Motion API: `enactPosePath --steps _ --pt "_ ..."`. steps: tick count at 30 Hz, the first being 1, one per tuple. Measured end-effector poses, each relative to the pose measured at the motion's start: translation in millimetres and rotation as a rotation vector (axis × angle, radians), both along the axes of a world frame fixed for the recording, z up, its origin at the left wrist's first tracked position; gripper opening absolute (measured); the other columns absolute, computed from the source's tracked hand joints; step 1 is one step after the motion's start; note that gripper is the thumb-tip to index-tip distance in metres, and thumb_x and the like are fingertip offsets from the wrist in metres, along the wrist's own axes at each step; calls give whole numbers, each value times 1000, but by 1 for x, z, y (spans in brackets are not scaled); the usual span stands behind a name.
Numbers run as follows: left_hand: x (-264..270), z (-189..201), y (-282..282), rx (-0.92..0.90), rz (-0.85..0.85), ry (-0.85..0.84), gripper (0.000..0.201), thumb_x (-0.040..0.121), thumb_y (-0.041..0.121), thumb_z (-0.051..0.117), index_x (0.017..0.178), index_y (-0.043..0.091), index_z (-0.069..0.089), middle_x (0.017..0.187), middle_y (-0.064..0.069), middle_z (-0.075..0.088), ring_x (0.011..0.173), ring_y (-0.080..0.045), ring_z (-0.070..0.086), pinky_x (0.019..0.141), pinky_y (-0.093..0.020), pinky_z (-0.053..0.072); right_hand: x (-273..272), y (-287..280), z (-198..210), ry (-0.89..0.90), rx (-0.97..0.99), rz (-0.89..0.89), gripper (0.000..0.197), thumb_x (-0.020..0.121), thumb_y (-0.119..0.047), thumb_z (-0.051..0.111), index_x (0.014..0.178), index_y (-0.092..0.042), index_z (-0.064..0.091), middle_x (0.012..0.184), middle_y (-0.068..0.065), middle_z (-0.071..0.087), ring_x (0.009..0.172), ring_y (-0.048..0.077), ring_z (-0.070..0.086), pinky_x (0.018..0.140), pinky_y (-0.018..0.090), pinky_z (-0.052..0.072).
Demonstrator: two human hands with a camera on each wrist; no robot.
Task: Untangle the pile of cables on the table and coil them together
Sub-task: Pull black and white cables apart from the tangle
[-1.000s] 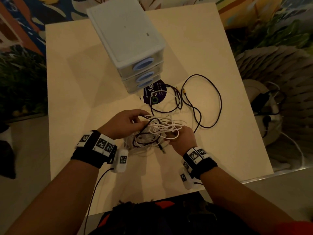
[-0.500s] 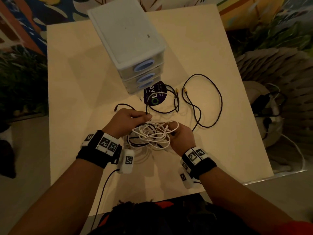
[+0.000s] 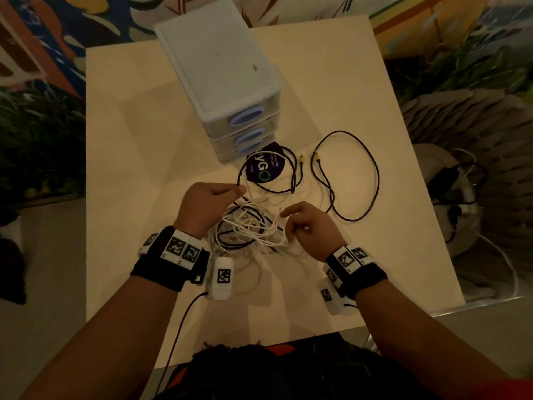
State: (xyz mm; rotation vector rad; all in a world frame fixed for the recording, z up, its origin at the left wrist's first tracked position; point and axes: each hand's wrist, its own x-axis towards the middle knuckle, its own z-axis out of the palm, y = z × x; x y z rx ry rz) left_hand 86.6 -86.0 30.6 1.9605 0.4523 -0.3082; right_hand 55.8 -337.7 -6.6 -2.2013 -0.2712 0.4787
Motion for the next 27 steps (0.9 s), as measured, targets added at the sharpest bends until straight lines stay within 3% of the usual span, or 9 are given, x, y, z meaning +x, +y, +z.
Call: enactPosePath --steps 2,5,8,9,11,15,19,23,27 --pt "-2 4 -1 70 -17 -33 13 87 39 79 91 28 83 95 9 79 94 0 71 96 -35 56 3 -4 5 -6 -23 -22 40 76 11 50 65 -25 64 108 -8 65 99 8 61 87 33 51" --pt "-4 9 -3 235 -90 -129 21 88 47 75 97 30 83 96 6 80 96 -9 71 89 -34 57 7 -6 17 -108 25 -165 34 85 6 49 85 -26 64 100 -4 66 93 12 63 83 39 53" --pt "-4 14 -6 534 -249 -265 27 90 58 67 101 38 81 78 6 66 78 -18 62 64 -34 46 16 2 48 -263 95 -195 28 90 -4 57 109 -25 61 105 -7 62 87 8 61 76 31 53" --pt "-3 15 -8 593 -288 -319 27 90 59 66 101 39 80 75 6 56 75 -19 56 61 -34 41 21 6 60 -347 95 -173 31 90 -8 61 116 -25 61 105 -7 59 85 7 58 75 28 52" --pt "1 15 -9 607 -364 -417 30 90 59 64 100 37 80 84 6 55 82 -21 54 65 -35 39 34 17 77 -514 12 -108 39 88 -22 69 126 -25 62 105 -5 55 89 10 54 79 28 47" --pt "7 13 -9 551 -493 -422 39 93 58 53 102 30 79 100 5 73 92 -27 63 79 -45 49 63 35 87 -579 -357 89 32 91 -54 59 116 -36 69 111 -3 59 104 22 54 86 39 42" --pt "2 13 -14 428 -489 -275 18 101 44 56 106 31 66 96 10 76 90 -15 69 78 -37 52 78 41 86 -327 -305 287 22 100 -41 53 108 -29 68 101 -6 69 95 21 64 78 37 49" --pt "-3 10 -16 369 -465 -158 14 96 45 63 100 31 62 87 13 69 82 -12 66 75 -33 51 78 42 85 -428 -485 323 26 101 -45 49 109 -34 72 102 -10 69 103 22 53 82 37 34" --pt "1 6 -9 369 -570 23 11 95 48 65 93 37 66 88 16 67 81 -6 61 78 -31 48 87 39 89 -383 -355 190 24 102 -41 45 103 -33 68 94 -9 71 97 24 57 88 44 41"
